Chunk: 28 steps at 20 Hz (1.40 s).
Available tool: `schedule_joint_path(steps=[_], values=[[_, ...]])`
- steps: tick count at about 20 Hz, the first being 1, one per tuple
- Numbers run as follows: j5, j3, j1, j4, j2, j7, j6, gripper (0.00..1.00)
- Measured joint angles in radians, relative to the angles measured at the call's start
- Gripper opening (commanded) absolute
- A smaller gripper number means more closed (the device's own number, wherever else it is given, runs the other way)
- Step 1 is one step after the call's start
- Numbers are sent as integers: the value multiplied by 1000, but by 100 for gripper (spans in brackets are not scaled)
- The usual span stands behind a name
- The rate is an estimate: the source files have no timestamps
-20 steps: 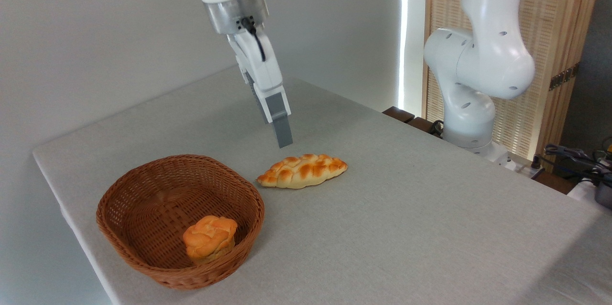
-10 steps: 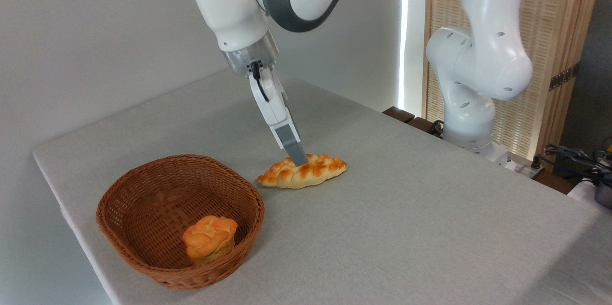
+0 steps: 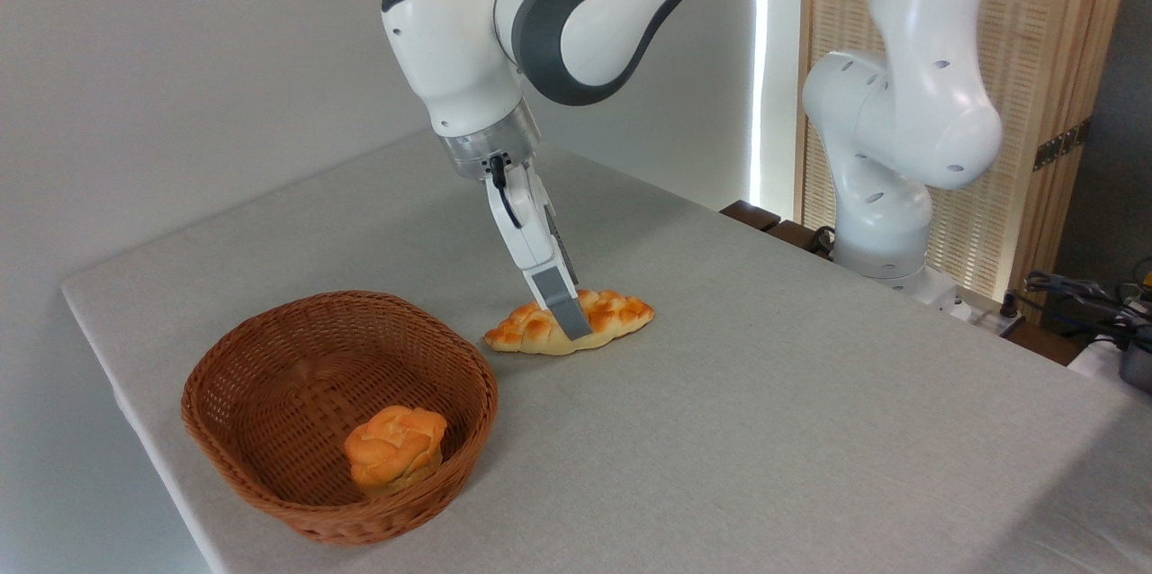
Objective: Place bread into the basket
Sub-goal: 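Close the gripper fingers around the middle of the braided roll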
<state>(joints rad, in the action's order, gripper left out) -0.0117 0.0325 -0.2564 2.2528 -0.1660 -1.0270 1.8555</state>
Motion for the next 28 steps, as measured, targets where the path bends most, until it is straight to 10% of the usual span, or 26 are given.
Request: schedule_joint_path(steps=[4, 10, 28], values=[[-26, 0, -9, 21, 4, 0, 18, 96], [-27, 0, -9, 24, 7, 0, 19, 38], [-27, 6, -13, 5, 7, 0, -8, 37]])
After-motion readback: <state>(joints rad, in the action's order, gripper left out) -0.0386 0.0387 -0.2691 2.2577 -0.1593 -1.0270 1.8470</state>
